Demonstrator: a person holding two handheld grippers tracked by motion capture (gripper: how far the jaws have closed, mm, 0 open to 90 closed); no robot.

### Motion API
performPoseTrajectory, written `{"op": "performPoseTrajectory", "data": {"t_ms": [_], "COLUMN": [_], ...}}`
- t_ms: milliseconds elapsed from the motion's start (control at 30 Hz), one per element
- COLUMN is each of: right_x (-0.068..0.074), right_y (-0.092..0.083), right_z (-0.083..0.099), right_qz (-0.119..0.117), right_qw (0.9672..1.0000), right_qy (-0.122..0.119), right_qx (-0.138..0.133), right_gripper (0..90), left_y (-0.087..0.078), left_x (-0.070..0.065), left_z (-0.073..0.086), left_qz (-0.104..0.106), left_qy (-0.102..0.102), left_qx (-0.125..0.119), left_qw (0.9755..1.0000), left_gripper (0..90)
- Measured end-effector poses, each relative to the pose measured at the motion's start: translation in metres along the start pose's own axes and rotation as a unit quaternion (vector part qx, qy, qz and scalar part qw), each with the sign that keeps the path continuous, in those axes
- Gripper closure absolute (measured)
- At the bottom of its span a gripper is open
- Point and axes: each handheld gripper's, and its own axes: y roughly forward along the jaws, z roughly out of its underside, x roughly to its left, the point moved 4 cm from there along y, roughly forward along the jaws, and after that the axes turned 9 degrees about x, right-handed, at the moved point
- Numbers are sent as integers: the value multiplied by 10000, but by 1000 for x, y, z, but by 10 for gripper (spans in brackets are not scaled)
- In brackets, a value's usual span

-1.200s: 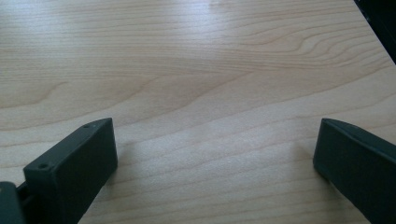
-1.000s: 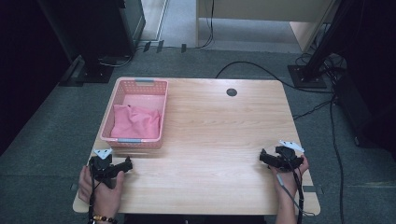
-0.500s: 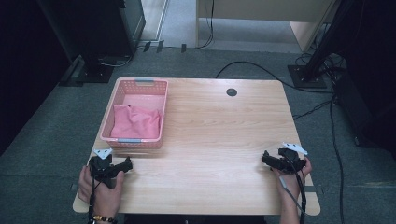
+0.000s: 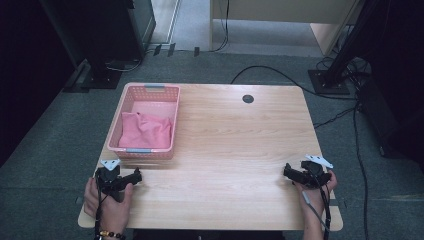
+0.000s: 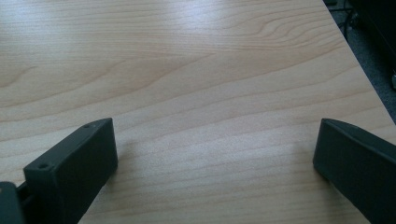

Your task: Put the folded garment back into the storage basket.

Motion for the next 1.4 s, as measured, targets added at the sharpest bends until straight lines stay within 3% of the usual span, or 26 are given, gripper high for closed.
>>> {"op": "performPoseTrajectory", "data": {"t_ms": [633, 1400], "right_x": [-10, -11], "right_y": [-4, -5], "right_z": [6, 6], "right_qz": [51, 24], "right_qw": [10000, 10000], "right_qy": [49, 3], "right_qx": [-4, -1], "right_gripper": [0, 0], "left_y": [0, 0], "left_x": [0, 0], "left_z": [0, 0], "left_qz": [0, 2], "left_qy": [0, -9], "left_qx": [0, -10], "left_qw": [10000, 10000], "left_gripper": [0, 0]}}
